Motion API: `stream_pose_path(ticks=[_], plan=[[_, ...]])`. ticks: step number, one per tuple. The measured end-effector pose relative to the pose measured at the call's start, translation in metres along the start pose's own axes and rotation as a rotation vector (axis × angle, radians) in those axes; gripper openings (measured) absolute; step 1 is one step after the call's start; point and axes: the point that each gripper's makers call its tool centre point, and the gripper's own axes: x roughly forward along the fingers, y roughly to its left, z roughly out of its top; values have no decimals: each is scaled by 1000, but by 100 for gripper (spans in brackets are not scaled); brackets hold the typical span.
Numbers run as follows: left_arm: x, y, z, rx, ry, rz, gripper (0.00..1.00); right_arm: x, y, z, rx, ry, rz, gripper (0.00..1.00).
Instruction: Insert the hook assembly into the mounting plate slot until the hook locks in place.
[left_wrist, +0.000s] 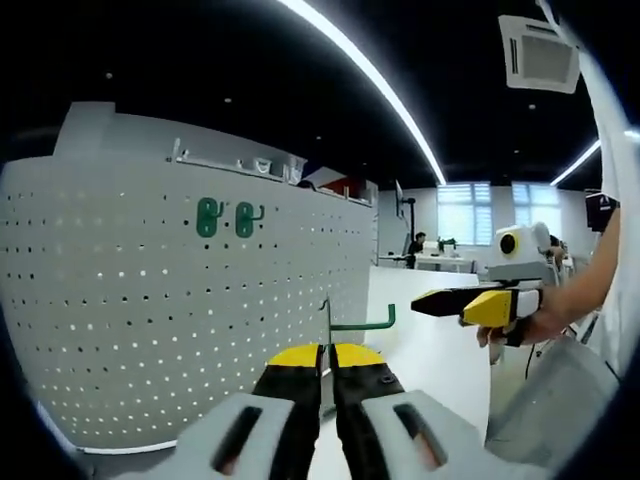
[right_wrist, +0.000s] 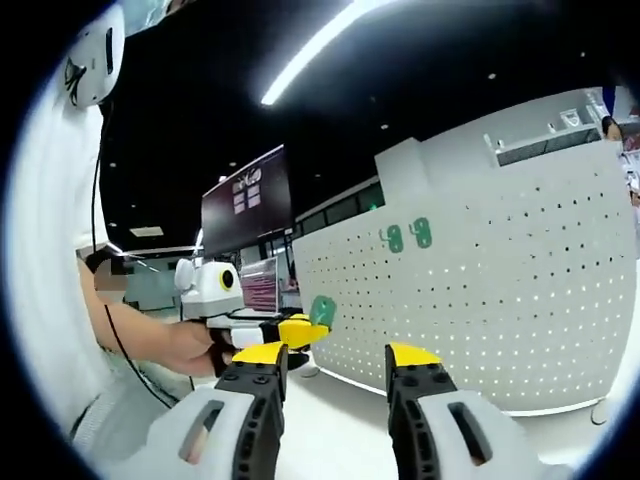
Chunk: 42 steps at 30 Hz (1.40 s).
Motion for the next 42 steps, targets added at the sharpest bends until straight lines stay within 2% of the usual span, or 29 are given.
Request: stream_pose_path(ticks=[16,20,24,27,31,42], plan=[[-2,-3,7,-10,-25,20,3,30,18,9,-2,-5,77,32],[-1,-3,5,-2,-20,22,3,35,20,12,-1,-12,76,29],[-1,-4,7,-4,-28,29,3,40,18,8,5,5,67,22],[0,-5,6,7,-23,30,3,44,19,6,12,30,62,21],[0,-7,6,9,-23,37,2,49,19,10,58,28,62,19],[2,-10,8,9,-19,57,2,58,21,6,46,56,44,13]])
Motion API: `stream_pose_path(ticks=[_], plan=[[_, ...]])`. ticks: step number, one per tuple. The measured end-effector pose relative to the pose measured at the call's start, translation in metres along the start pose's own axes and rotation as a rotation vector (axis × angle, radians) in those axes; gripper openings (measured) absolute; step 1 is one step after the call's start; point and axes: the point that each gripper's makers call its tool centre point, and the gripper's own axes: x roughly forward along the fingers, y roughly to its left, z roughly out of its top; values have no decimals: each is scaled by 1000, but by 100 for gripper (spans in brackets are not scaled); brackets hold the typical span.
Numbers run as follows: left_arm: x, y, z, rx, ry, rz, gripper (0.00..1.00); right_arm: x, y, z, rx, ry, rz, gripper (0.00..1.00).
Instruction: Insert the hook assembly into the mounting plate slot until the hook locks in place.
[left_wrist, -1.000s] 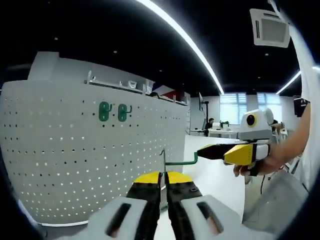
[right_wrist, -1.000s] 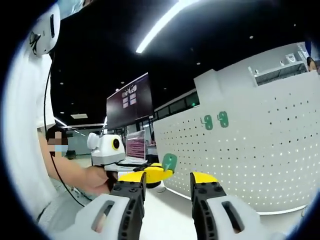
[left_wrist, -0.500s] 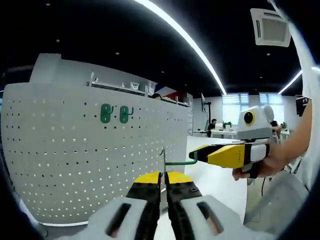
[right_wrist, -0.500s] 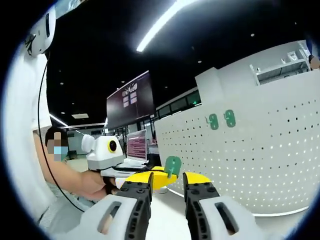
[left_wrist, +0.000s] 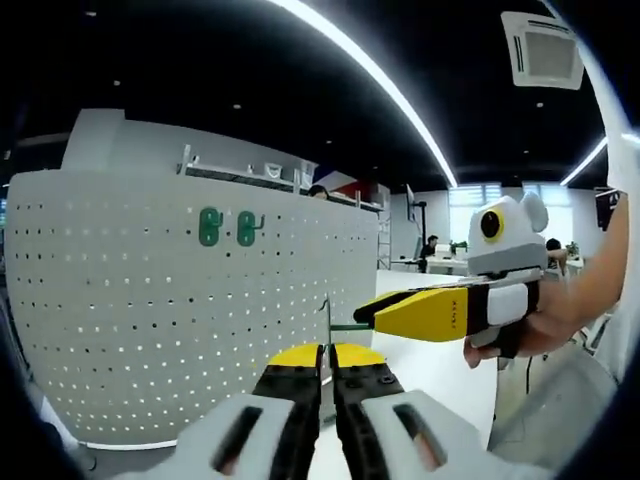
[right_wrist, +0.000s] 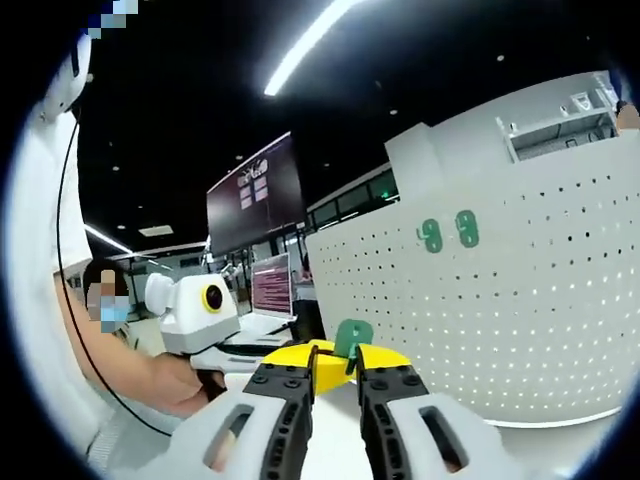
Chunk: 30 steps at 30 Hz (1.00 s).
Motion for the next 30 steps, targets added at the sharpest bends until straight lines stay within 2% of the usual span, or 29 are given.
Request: stream_pose_path(ticks=[4,6,8,19,30], plan=[[1,-2,1,-2,-4,3,2,2,-1,1,-2,1,-14,11],[1,-1,4,-2,-10,13,2,2,-5,2,-30,3,-36,9],[2,-2,5,-13,-16,13,2,3,-6,3,-3,-8,-39,8],[4,-2,7,-17,-20,30,2,5,-11,2,-23,-16,-85,4],[6,-3,6,-55,-23,48,2,8,-15,4,15,-26,-104,2]])
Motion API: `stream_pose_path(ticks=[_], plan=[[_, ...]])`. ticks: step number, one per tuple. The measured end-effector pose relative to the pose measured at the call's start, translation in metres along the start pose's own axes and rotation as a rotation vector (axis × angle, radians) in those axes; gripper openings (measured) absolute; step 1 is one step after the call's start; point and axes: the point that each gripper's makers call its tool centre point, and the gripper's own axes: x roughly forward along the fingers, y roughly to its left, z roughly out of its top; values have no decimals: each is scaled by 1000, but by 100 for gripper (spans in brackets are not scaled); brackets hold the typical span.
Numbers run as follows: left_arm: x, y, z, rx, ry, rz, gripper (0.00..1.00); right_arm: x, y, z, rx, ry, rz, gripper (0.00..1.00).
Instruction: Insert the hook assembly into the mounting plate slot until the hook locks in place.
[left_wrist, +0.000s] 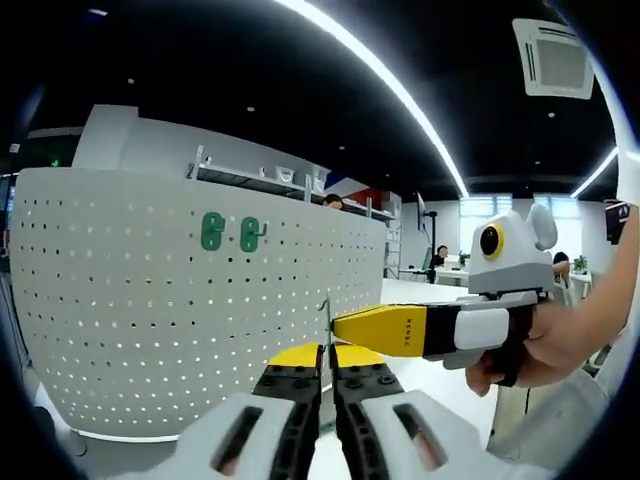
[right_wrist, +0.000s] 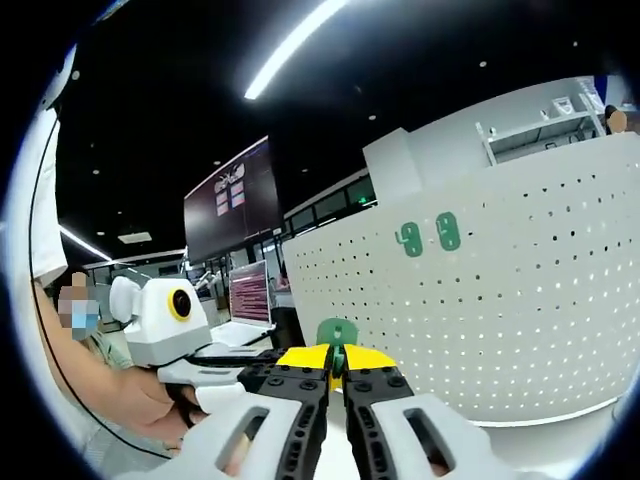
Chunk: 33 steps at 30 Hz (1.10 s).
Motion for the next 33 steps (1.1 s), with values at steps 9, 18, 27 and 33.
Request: stream_pose_path(ticks=[9,18,27,33], plan=[[0,1,0,-5,1,8,2,1,0,-1,-4,1,-9,2],[1,-1,0,-9,1,4,3,-1,1,1,-17,-4,-7,2],[1,-3,2,-20,0,-5,3,-3,2,3,-26,-7,-10,1],[0,-4,4,0,-8,-7,4,-3,3,5,-33,-8,-3,1]])
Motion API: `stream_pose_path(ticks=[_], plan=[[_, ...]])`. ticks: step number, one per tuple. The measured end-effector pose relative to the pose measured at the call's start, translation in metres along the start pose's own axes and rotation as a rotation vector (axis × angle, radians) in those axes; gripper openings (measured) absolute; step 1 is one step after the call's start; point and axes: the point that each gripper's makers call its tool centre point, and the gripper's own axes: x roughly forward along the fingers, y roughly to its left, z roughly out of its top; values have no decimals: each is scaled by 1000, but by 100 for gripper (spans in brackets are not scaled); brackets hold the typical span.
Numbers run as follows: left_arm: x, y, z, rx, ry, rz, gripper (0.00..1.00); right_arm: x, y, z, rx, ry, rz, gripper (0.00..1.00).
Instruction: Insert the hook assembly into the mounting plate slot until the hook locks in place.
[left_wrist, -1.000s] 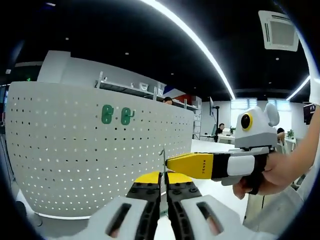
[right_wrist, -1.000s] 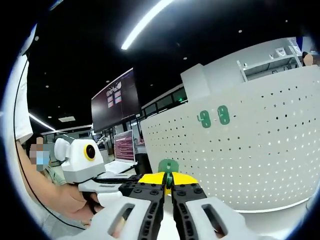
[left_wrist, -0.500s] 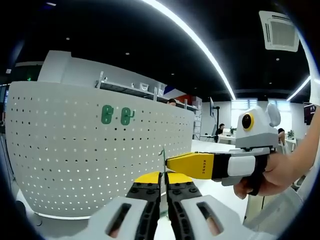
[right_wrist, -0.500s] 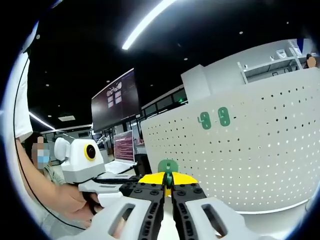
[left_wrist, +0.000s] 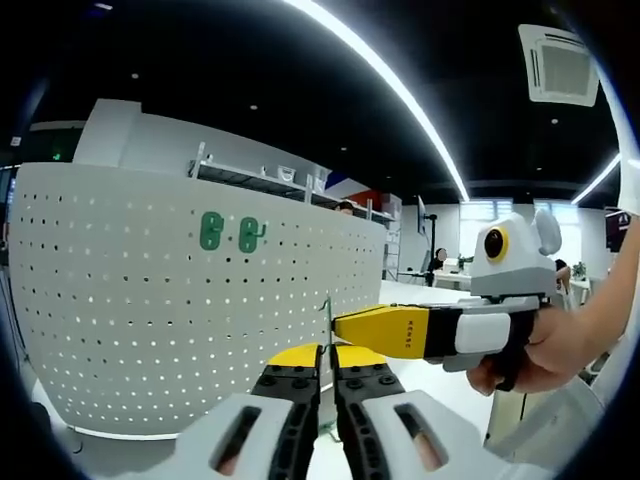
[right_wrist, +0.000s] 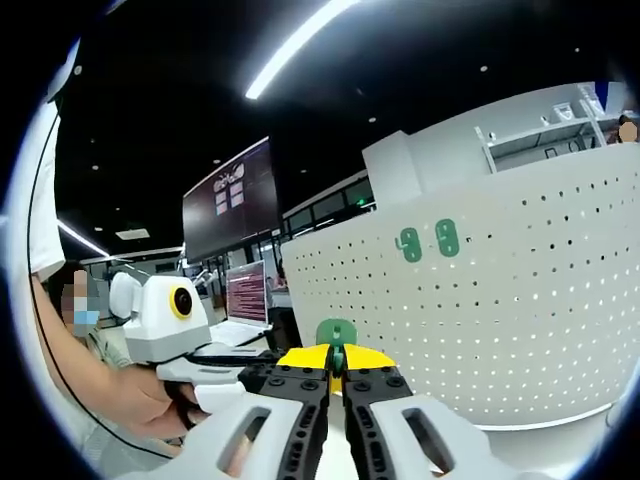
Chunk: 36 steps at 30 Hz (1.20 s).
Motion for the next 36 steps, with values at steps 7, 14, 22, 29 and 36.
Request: stream_pose_path(ticks=[7,14,22,29,36], plan=[[0,2,-15,17,65,5,43,-1,0,0,8,4,11,1],[2,2,-20,16,72,12,73,0,1,-2,11,14,15,1],[3,4,-20,20,71,18,81,4,8,-5,-15,32,32,1],[1,7,-20,13,72,28,80,2,1,-3,-32,25,-2,1],[-1,11,-21,12,80,45,78,-31,-72,8,-165,37,-376,1]])
